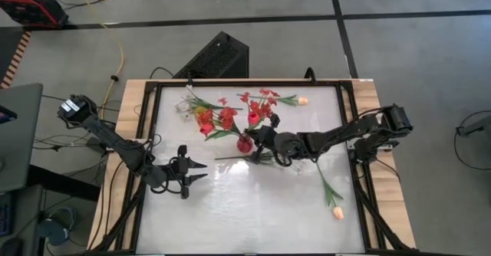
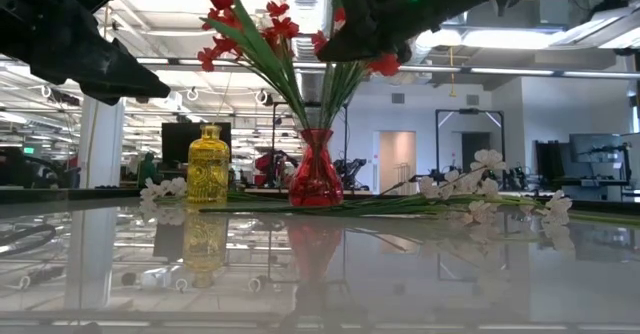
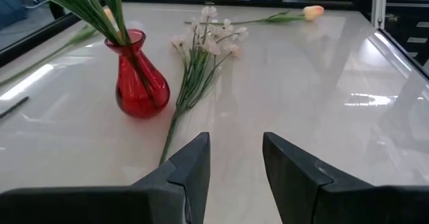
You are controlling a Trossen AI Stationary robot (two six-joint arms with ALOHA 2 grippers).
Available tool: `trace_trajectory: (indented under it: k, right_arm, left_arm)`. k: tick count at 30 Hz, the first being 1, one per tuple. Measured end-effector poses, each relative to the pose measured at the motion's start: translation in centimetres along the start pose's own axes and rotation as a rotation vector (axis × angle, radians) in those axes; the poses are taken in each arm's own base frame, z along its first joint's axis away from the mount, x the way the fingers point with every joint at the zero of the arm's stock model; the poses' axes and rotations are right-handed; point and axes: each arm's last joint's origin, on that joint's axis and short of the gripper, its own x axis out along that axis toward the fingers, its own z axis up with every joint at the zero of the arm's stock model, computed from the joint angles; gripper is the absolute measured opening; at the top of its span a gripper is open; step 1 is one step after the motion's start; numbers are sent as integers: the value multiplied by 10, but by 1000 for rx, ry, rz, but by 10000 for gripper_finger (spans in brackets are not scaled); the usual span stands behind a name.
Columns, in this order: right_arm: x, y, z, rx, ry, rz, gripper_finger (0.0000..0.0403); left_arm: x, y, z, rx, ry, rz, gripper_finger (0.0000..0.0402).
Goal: Sort flowers into vase by color
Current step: Put the pink tulip into the red vase
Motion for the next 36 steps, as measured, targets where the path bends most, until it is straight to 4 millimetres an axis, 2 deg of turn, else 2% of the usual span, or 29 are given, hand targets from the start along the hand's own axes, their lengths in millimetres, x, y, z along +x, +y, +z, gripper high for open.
trace_trajectory:
  k: [6,15,22,32,36]
  right_arm:
    - [6,-3,-10,33,23,-9,26]
    - [23,3,-37,33,95,24,30]
    - [20,6,-34,22,88,36,42]
    - [18,6,-33,20,89,38,97]
    - [18,6,-27,-3,141,32,128]
  left_arm:
    - [0,0,0,-2,-2,2,125]
    - [0,-1,2,-17,-18,-5,125]
    - [0,-1,3,-20,-21,-7,125]
    - [0,-1,2,-21,-19,-13,125]
    - [0,-1,3,-21,-20,-13,125]
